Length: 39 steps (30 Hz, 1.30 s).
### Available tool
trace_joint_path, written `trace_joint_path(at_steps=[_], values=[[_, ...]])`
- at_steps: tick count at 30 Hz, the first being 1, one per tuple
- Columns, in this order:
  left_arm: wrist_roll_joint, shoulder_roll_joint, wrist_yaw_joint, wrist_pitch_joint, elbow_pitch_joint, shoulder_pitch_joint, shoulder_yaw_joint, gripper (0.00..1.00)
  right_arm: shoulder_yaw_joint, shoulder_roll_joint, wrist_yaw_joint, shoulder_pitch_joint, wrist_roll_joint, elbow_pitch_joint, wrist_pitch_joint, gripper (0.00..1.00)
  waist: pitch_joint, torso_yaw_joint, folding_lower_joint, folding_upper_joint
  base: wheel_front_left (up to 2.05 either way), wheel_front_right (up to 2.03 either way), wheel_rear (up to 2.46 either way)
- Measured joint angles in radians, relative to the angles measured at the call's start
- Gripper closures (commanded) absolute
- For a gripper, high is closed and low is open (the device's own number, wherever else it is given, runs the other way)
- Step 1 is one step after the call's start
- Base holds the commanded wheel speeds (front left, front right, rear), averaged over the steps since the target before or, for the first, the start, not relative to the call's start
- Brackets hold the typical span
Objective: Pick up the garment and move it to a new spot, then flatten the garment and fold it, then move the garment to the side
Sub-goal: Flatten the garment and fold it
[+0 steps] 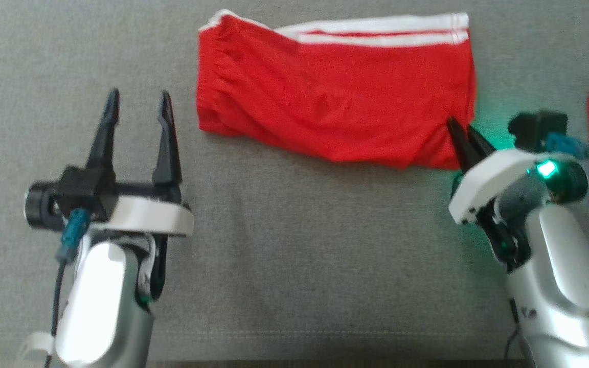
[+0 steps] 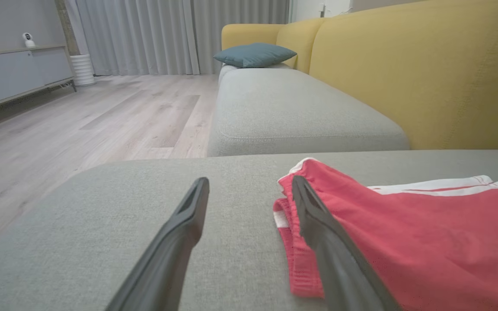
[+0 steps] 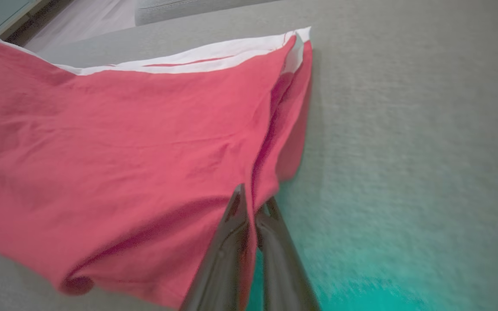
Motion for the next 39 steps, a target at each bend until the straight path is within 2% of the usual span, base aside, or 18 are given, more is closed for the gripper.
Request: trace_joint_path(at_steps=[10,16,19,25,30,37,38,39], values=[[0.001,0.0,-0.016,0.0,0.002,0.049,-0.002,0.0,-0.085,0.003,0.0,0.078,-0.003,0.01,-0.02,1.0,-0.056,-0.019,0.0,0.0,0.0,0.0,0.0],[0.001,-0.002,-0.018,0.0,0.011,0.052,-0.009,0.0,-0.095,-0.006,0.0,0.075,-0.012,0.011,-0.02,1.0,-0.08,-0.007,0.0,0.0,0.0,0.0,0.0],[0.001,-0.004,-0.025,0.0,0.023,0.075,-0.023,0.0,-0.025,-0.017,0.0,0.048,-0.022,-0.041,0.009,1.0,-0.102,0.008,0.0,0.0,0.0,0.0,0.0],[0.0,-0.008,-0.033,0.0,0.037,0.089,-0.041,0.0,0.199,-0.012,0.0,-0.112,0.002,-0.086,0.074,1.0,-0.131,0.044,0.0,0.0,0.0,0.0,0.0],[0.0,-0.01,-0.033,0.0,0.038,0.088,-0.061,0.0,0.342,0.008,0.0,-0.176,0.063,-0.01,0.074,1.0,-0.142,0.088,0.0,0.0,0.0,0.0,0.0],[0.0,-0.014,-0.033,0.0,0.039,0.089,-0.067,0.0,0.512,0.019,0.0,-0.178,0.155,0.11,0.036,1.0,-0.143,0.136,0.0,0.0,0.0,0.0,0.0],[0.0,-0.014,-0.033,0.0,0.039,0.089,-0.067,0.0,0.523,0.019,0.0,-0.178,0.168,0.12,0.017,0.99,-0.141,0.138,0.0,0.0,0.0,0.0,0.0],[0.0,-0.014,-0.033,0.0,0.039,0.089,-0.067,0.0,0.532,0.019,0.0,-0.178,0.179,0.128,-0.001,0.55,-0.138,0.139,0.0,0.0,0.0,0.0,0.0]])
